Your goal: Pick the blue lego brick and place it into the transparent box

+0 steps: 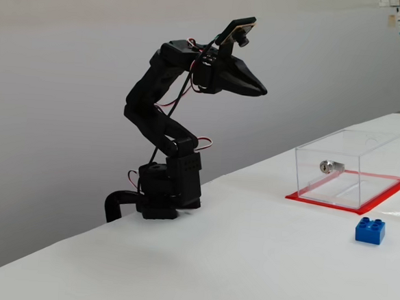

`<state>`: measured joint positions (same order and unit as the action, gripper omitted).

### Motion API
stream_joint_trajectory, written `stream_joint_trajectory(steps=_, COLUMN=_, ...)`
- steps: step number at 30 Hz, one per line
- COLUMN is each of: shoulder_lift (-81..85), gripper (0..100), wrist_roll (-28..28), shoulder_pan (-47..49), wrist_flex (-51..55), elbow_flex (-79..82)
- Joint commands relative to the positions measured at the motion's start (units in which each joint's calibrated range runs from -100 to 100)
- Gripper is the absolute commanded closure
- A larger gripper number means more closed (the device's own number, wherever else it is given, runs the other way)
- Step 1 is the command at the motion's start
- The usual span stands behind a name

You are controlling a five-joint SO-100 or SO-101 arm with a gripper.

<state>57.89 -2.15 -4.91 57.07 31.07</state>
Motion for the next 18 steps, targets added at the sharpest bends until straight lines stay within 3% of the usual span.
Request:
stream_joint_trajectory(steps=1, shoulder_lift=-4.98, gripper=98, wrist_roll=0.32, shoulder_pan=0.44, wrist_flex=-0.06, elbow_flex=-7.47)
stream_joint_trajectory(steps=18, shoulder_lift=-26.45, gripper=98, wrist_roll=-0.04, shoulder_pan=2.29, wrist_flex=-0.06, elbow_flex=-30.53)
